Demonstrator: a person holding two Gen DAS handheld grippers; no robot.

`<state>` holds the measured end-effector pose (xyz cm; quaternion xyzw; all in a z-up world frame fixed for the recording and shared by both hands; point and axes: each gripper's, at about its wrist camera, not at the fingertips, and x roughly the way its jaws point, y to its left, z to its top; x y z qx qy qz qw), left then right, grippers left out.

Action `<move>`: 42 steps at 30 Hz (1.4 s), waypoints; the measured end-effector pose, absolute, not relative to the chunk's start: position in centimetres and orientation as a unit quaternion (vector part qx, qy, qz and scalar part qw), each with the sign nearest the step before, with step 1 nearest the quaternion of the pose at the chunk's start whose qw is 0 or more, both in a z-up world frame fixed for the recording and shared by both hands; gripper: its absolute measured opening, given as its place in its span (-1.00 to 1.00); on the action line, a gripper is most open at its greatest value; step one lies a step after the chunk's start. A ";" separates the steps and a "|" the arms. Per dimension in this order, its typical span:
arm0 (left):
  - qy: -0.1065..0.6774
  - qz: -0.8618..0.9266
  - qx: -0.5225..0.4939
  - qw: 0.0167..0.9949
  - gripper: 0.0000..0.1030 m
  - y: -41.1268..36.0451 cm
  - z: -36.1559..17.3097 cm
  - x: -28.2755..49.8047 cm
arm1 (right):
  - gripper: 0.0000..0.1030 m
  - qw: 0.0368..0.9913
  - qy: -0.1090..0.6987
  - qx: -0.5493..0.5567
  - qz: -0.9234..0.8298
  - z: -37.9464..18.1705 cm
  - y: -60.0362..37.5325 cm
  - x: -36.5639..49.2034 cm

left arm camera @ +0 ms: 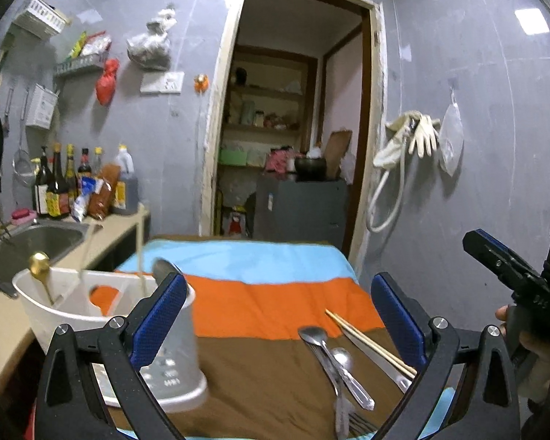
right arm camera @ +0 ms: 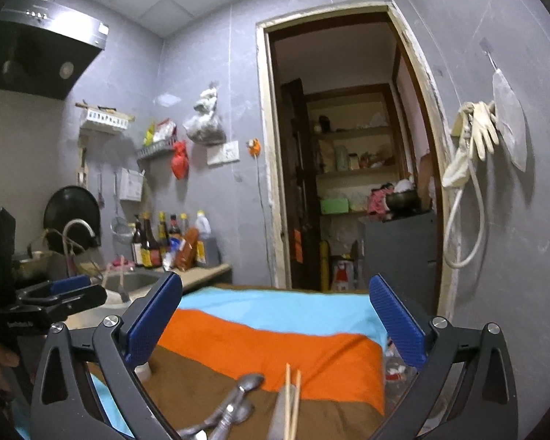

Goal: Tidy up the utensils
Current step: 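Move both tools back down to the remaining utensils, then grasp a silver spoon with the left tool while the right tool grasps a chopstick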

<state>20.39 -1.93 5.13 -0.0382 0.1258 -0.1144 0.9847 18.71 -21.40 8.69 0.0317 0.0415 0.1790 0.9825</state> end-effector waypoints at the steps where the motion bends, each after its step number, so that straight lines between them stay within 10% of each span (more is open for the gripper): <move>1: 0.135 -0.117 -0.038 0.983 0.92 -2.2 4.8 20.7 | 1.00 0.983 0.049 0.031 0.176 8.3 -21.7 18.9; 12: 0.230 -0.128 -0.023 0.964 0.92 -4.9 1.0 24.1 | 0.98 0.977 0.158 0.024 0.141 3.9 -23.8 22.6; 19: 0.283 -0.156 -0.023 0.946 0.89 -5.9 -0.8 26.6 | 0.37 0.961 0.234 0.027 0.146 1.1 -24.2 25.4; 27: 0.360 -0.212 -0.028 0.908 -0.16 -7.4 -2.4 30.1 | -0.22 0.939 0.294 0.013 0.178 -1.1 -23.4 27.1; 42: 0.447 -0.192 0.004 0.874 -0.32 -9.4 -4.8 34.5 | -0.29 0.918 0.338 -0.006 0.207 -3.0 -21.9 28.6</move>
